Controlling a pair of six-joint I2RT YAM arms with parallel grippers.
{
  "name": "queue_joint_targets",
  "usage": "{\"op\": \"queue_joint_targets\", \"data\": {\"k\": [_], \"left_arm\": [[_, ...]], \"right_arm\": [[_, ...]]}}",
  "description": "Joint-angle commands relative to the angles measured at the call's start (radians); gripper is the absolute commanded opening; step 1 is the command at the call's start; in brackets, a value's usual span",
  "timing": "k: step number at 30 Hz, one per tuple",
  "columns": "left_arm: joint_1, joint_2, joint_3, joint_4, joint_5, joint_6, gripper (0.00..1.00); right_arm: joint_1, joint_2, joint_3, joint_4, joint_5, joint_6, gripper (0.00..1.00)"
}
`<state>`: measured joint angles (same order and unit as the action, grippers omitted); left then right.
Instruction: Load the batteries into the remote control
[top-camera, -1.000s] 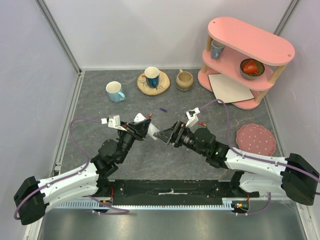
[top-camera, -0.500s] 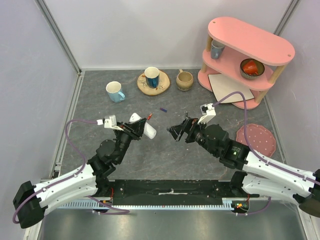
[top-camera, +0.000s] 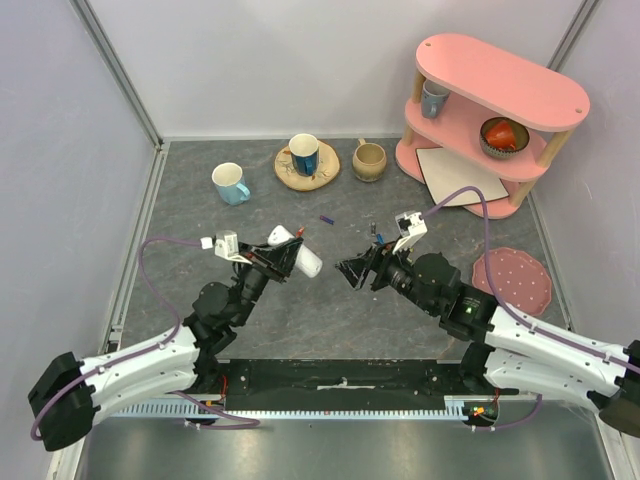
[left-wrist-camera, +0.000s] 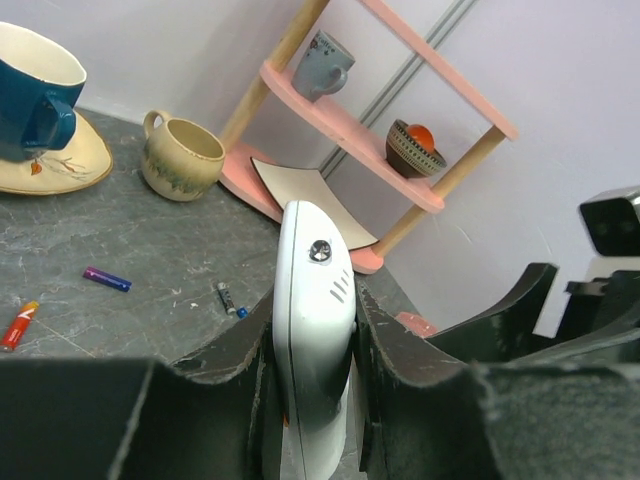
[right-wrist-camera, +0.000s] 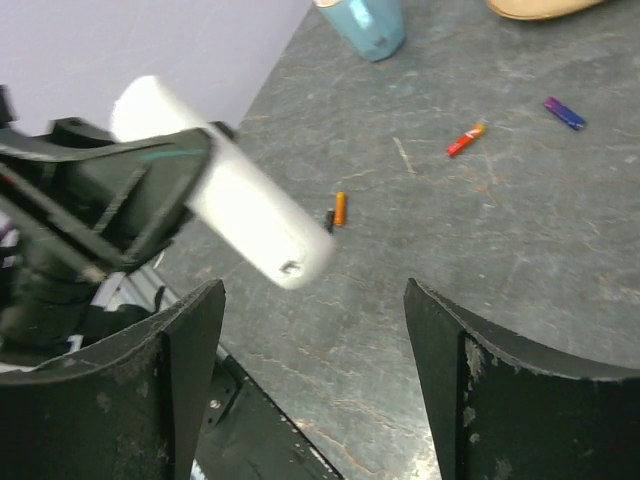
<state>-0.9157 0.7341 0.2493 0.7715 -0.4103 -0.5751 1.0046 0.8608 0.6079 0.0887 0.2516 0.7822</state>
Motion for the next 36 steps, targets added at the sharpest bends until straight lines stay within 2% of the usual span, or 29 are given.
{"op": "queue_joint_targets", "data": {"k": [1, 5, 11, 14, 18, 36], "left_arm": [[0.006, 0.077, -0.001, 0.233, 0.002, 0.067, 0.02], [0.006, 0.134, -0.015, 0.365, -0.01, 0.052, 0.02], [0.008, 0.175, -0.027, 0.414, -0.094, 0.058, 0.02], [0.021, 0.18, -0.015, 0.414, -0.07, 0.084, 0.02], [0.055, 0.182, -0.018, 0.414, -0.038, 0.043, 0.02], [0.066, 0.179, -0.035, 0.402, 0.015, -0.086, 0.02]], "right_arm": [[-0.001, 0.026, 0.061, 0.094, -0.113, -0.032, 0.76], [-0.003, 0.063, 0.017, 0.247, -0.144, 0.07, 0.66], [-0.003, 0.152, -0.008, 0.391, -0.134, 0.19, 0.6], [-0.004, 0.168, 0.007, 0.398, -0.1, 0.207, 0.59], [-0.009, 0.193, 0.01, 0.407, -0.084, 0.227, 0.58], [-0.072, 0.254, 0.013, 0.434, -0.147, 0.272, 0.54]]}}
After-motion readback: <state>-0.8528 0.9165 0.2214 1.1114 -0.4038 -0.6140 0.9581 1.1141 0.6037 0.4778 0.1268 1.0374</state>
